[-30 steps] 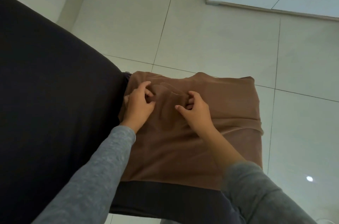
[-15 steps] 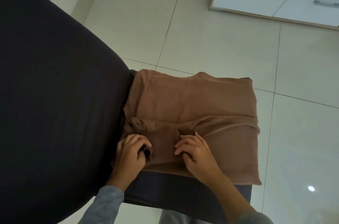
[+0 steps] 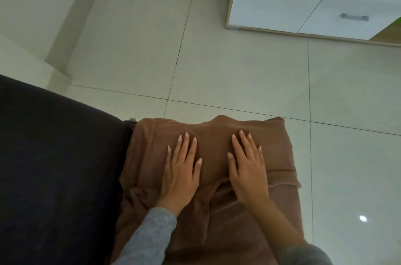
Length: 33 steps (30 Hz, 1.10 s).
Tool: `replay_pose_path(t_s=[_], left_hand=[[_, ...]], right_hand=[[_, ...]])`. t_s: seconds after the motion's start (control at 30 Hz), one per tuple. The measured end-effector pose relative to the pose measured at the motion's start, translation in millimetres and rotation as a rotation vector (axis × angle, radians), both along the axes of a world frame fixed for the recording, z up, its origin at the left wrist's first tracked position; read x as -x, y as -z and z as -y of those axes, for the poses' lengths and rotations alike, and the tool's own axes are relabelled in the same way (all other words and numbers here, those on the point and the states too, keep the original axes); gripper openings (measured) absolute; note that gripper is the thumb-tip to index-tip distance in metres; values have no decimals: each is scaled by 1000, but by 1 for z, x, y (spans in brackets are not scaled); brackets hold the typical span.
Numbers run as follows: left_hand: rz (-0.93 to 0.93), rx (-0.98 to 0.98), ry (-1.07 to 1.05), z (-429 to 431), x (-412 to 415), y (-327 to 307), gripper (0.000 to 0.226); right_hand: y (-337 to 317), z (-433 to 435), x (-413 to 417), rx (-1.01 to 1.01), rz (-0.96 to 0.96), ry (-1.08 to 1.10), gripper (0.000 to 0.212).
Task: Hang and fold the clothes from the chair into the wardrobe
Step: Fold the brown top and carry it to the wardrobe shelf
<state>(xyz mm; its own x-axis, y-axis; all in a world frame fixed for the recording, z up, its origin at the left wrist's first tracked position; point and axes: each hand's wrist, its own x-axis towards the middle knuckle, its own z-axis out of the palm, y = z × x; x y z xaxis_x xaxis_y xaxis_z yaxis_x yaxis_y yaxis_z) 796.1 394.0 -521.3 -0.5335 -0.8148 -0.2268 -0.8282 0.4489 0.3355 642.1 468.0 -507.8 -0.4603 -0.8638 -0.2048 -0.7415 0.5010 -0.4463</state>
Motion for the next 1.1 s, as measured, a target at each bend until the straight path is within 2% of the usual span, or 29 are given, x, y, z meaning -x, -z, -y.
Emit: replay_pose_path(t_s=[0.13,0.23,0.33,0.43,0.5,0.6,0.73,0.83,0.9,1.0,1.1], left_hand=[[5,-45,44,41,39,5,65],[3,-116,47,72,66,5,50],[93,-271,28,99,83,10,45],[196,-431,121,115,92,23,47],[134,-525,140,118,98,23,47],[-66,-613,27,117,104,13,37],[-256,-383,38,115,97,4,19],[-293,-226,152,113,91,0,15],[-268,-114,222,113,86,-3,10],[-176,135,337,113,78,-9,4],[-55,355,326,115,66,-15,4]], right_hand=[[6,37,23,-39,-85,-17,63],[7,67,44,-148,-98,-1,55],[5,87,59,-280,-96,21,46],[8,95,68,-400,-92,0,44],[9,97,70,-404,-72,-2,42],[8,99,72,-329,-43,12,34],[6,94,79,-102,153,106,18],[1,88,81,142,286,163,11],[-4,83,80,222,286,126,10],[-13,72,80,219,213,31,10],[-21,58,89,55,100,-23,12]])
